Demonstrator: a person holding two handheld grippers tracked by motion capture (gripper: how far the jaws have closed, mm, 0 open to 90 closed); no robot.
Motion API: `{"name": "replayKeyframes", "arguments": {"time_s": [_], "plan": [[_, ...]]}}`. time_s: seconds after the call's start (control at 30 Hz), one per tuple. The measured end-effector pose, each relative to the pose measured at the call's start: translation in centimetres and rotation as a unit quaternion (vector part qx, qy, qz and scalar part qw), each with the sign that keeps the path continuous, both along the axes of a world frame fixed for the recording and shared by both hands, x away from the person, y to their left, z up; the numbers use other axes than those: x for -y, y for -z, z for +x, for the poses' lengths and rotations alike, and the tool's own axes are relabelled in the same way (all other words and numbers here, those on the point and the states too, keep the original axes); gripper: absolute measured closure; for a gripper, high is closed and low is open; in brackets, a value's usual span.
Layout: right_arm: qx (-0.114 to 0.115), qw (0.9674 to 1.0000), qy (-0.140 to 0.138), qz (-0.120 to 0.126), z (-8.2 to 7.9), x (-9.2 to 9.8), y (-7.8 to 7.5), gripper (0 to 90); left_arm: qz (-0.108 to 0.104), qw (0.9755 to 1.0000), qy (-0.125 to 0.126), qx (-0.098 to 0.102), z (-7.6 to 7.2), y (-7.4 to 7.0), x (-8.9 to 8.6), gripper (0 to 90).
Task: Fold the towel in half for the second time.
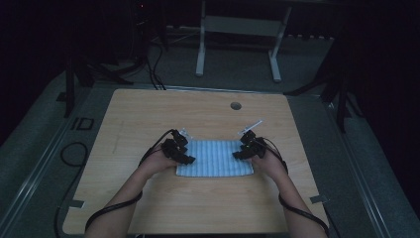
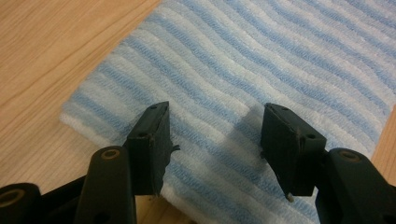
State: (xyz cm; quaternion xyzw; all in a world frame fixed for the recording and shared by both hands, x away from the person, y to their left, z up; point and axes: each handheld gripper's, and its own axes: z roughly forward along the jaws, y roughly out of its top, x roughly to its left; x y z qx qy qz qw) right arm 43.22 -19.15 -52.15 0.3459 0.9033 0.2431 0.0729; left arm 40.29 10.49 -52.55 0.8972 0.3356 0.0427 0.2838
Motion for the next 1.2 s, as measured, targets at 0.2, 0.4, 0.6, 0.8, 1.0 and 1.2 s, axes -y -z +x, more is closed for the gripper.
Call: {"name": "replayKeyframes", "arguments": {"time_s": [0.2, 0.4, 0.6, 0.8, 1.0, 1.2], "plan": [[0.014, 0.9989, -0.005, 0.044, -1.0, 0.5, -1.4, 20.0, -0.043, 0.9989, 0.0, 0.016, -1.2, -1.3, -0.2, 26.4], [0.033, 0.9978, -0.022, 0.053, -2.4, 0.8, -1.8, 13.9, -0.039, 0.9984, -0.023, 0.033, -2.4, -1.0, -0.2, 13.0], [0.04, 0.9958, -0.009, 0.081, -3.0, 2.3, -1.2, 13.9, -0.054, 0.996, -0.036, 0.062, -3.6, -0.5, -1.7, 8.3], [0.063, 0.9922, 0.004, 0.108, -3.8, 4.5, -0.7, 13.9, -0.075, 0.994, -0.042, 0.068, -4.8, 0.0, -3.7, 8.3], [0.057, 0.9913, 0.022, 0.117, -4.7, 6.9, 0.3, 14.2, -0.095, 0.9916, -0.045, 0.075, -6.5, 0.5, -5.7, 8.4], [0.058, 0.9889, 0.049, 0.127, -5.7, 9.3, 1.2, 14.1, -0.104, 0.9906, -0.055, 0.07, -8.1, 1.3, -7.5, 8.4]]}}
